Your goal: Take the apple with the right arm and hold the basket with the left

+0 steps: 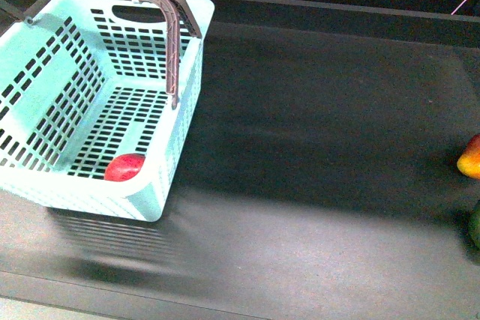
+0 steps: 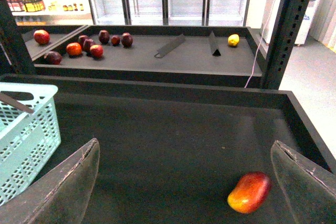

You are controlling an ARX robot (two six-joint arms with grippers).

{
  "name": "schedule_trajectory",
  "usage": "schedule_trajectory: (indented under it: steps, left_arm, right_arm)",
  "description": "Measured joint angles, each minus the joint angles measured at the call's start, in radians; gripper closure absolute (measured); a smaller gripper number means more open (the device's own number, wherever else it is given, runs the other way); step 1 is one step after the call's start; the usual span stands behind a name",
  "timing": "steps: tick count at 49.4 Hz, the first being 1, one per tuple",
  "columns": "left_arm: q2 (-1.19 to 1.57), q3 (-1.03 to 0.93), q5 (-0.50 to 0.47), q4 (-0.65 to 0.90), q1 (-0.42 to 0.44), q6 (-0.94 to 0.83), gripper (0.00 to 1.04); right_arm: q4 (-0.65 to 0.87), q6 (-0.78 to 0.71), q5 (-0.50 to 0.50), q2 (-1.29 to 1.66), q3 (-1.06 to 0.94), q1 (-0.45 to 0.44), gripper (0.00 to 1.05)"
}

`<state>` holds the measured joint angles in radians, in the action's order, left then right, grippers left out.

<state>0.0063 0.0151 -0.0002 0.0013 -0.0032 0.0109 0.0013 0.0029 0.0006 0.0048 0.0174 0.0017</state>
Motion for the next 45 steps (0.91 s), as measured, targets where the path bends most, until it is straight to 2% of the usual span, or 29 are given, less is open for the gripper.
schedule_trajectory:
  steps: [12, 41, 45]
  left_arm:
    - [0.000, 0.000, 0.000, 0.000, 0.000, 0.001, 1.01]
    - [0.000, 0.000, 0.000, 0.000, 0.000, 0.000, 0.06]
    - [0.000, 0.000, 0.000, 0.000, 0.000, -0.002, 0.08]
  right_arm:
    - [0.000, 0.000, 0.000, 0.000, 0.000, 0.000, 0.09]
    - [0.000, 0.000, 0.000, 0.000, 0.000, 0.000, 0.09]
    - [0.000, 0.000, 0.000, 0.000, 0.000, 0.000, 0.09]
